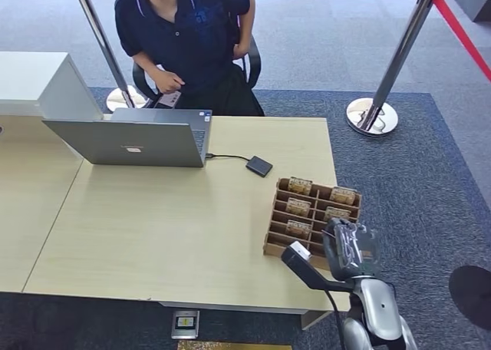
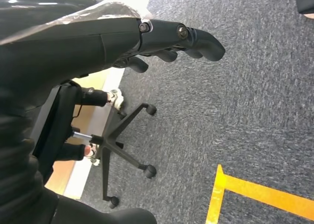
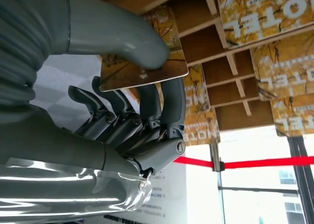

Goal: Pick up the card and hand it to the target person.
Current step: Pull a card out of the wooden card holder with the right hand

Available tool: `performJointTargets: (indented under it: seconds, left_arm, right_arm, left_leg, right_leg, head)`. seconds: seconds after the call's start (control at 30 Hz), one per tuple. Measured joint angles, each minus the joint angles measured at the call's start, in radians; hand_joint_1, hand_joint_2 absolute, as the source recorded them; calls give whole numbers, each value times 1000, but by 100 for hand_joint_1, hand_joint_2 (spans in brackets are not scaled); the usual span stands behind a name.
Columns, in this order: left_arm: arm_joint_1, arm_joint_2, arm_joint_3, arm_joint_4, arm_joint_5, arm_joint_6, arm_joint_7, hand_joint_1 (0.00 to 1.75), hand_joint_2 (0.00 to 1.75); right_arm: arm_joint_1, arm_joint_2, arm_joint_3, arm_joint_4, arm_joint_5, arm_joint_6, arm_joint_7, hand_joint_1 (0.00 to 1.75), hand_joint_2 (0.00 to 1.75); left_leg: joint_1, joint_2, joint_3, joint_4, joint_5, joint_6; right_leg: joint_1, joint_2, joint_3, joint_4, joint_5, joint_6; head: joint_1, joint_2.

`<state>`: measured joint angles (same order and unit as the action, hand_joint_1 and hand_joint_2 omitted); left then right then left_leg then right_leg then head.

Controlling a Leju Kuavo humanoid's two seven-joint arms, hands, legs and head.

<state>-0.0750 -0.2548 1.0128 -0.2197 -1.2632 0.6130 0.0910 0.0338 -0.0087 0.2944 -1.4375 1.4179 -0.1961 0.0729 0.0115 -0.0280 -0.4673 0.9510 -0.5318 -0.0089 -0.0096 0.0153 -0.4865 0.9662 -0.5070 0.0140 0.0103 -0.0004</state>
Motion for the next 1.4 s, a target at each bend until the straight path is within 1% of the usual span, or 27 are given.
performJointTargets:
  seconds: [0.3,0.5,0.73,0.97,1.1,1.23,1.4]
  left_arm:
    - [0,-2,0,0,9,1,-4,0,175]
    - [0,-4,4,0,21,10,-5,0,175]
    - [0,-6,5,0,24,15,-6,0,175]
    - [0,-9,5,0,24,15,-6,0,175]
    - [-1,-10,6,0,25,18,-4,0,175]
    - [-2,-13,7,0,25,29,11,0,175]
    - [-4,-15,7,0,18,35,19,0,175]
  right_arm:
    - [-16,-7,23,-45,20,16,-18,168,175]
    - [-80,-38,57,-46,-4,31,-43,173,175]
    - [-163,-72,113,-46,-49,33,-64,173,175]
    - [-208,-86,148,-46,-67,34,-71,171,175]
    - [-244,-91,169,-30,-106,34,-92,169,175]
    - [-318,-80,203,17,-166,37,-129,169,175]
    - [-418,-29,253,113,-229,44,-152,168,175]
  left_leg:
    - [0,0,0,0,0,0]
    - [0,0,0,0,0,0]
    - [0,0,0,0,0,0]
    - [0,0,-1,0,0,0]
    - [0,0,-1,0,0,0]
    - [0,0,-1,0,0,0]
    - [1,0,0,0,1,0]
  right_leg:
    - [0,0,0,0,0,0]
    - [0,0,0,0,0,0]
    - [0,0,0,0,0,0]
    - [0,0,0,0,0,0]
    - [0,0,0,0,0,0]
    - [0,0,0,1,0,0]
    - [0,0,0,1,0,0]
  head:
    - [0,0]
    - [0,0]
    - [0,0]
    - [0,0]
    - [0,0]
    - [0,0]
    - [0,0]
